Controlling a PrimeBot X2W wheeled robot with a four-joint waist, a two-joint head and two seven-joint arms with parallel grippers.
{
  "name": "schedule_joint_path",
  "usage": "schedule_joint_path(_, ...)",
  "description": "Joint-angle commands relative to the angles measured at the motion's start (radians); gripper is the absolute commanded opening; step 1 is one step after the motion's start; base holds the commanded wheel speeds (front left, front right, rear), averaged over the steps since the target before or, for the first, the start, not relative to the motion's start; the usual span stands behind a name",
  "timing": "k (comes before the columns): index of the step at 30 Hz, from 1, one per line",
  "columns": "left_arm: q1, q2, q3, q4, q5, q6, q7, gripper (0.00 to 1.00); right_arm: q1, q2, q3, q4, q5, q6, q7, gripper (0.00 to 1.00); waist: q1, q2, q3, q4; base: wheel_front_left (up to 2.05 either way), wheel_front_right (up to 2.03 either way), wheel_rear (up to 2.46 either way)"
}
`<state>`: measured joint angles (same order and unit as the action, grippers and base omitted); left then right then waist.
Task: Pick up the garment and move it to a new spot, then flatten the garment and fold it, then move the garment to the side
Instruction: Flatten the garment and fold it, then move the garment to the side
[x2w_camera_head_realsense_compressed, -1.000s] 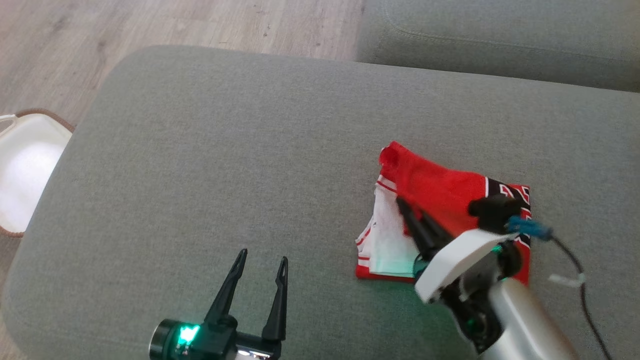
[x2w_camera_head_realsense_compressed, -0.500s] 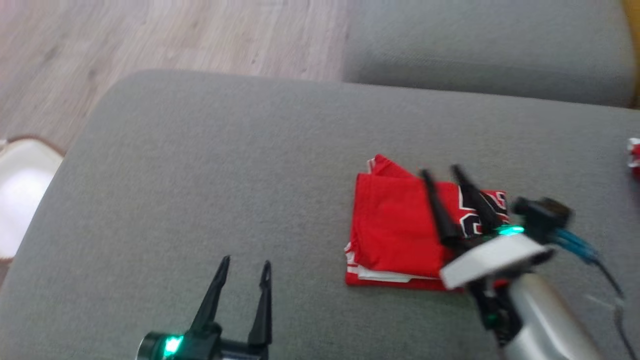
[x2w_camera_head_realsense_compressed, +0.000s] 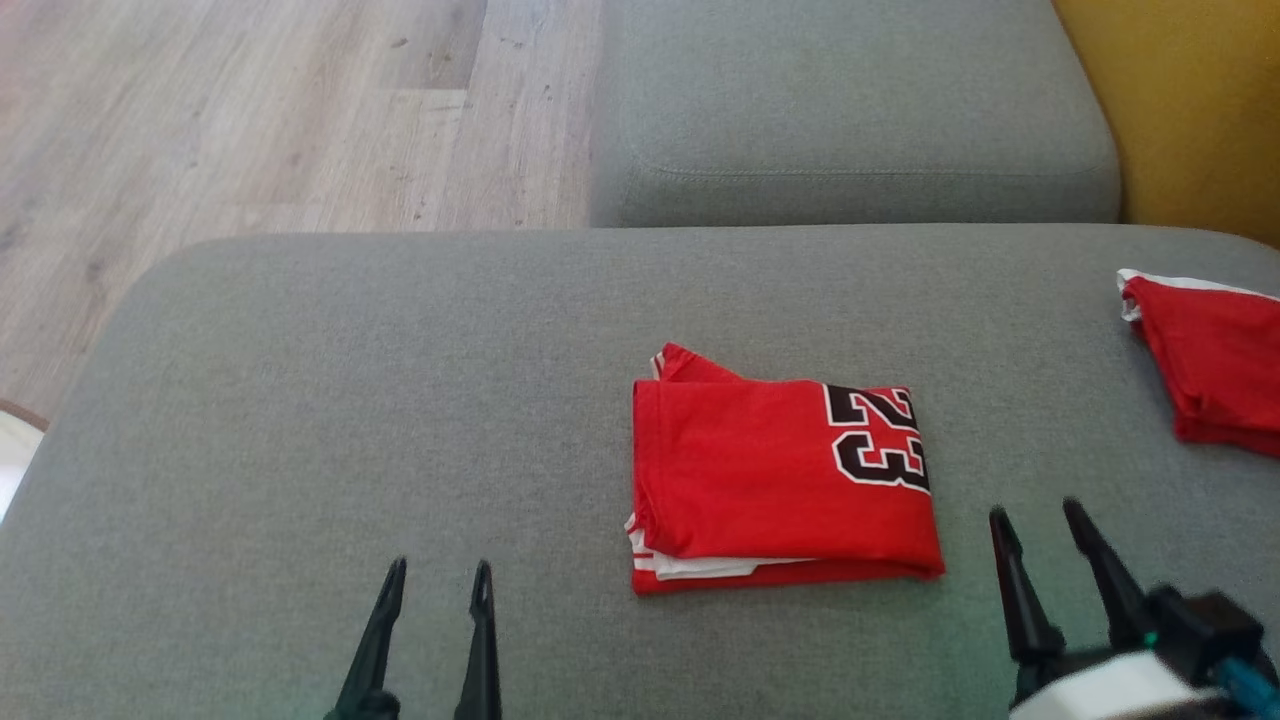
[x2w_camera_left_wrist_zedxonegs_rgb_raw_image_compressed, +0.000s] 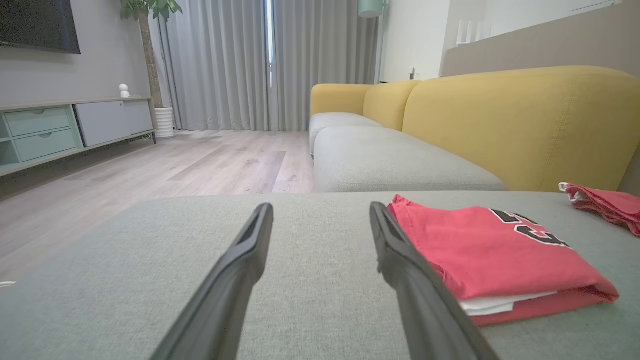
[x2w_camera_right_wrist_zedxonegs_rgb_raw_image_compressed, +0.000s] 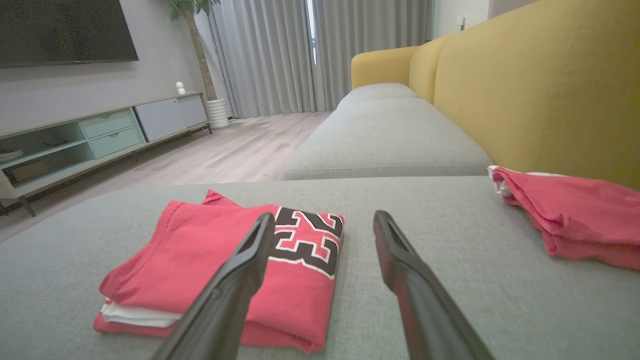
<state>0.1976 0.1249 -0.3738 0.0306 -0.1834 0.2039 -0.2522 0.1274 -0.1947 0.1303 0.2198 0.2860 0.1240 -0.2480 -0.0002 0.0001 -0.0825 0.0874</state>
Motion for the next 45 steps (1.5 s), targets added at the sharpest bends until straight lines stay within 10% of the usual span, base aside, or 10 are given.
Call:
schedule_joint_path(1, -0.023, -0.005, 0.043, -0.031, 0.009, 0.003, -0.010, 1.00, -0.029, -0.009, 0.012, -0.041, -0.006, 0.007, -0.013, 1.00, 0.0002, -0.0001, -0.003, -0.003, 0.00, 0.00, 0.00)
schedule_joint_path(45, 0.039, -0.051, 0.129, 0.003, 0.067, -0.062, -0.010, 1.00, 0.054, 0.028, 0.006, -0.030, -0.021, 0.007, -0.014, 1.00, 0.0002, -0.0001, -0.066, -0.014, 0.00, 0.00, 0.00)
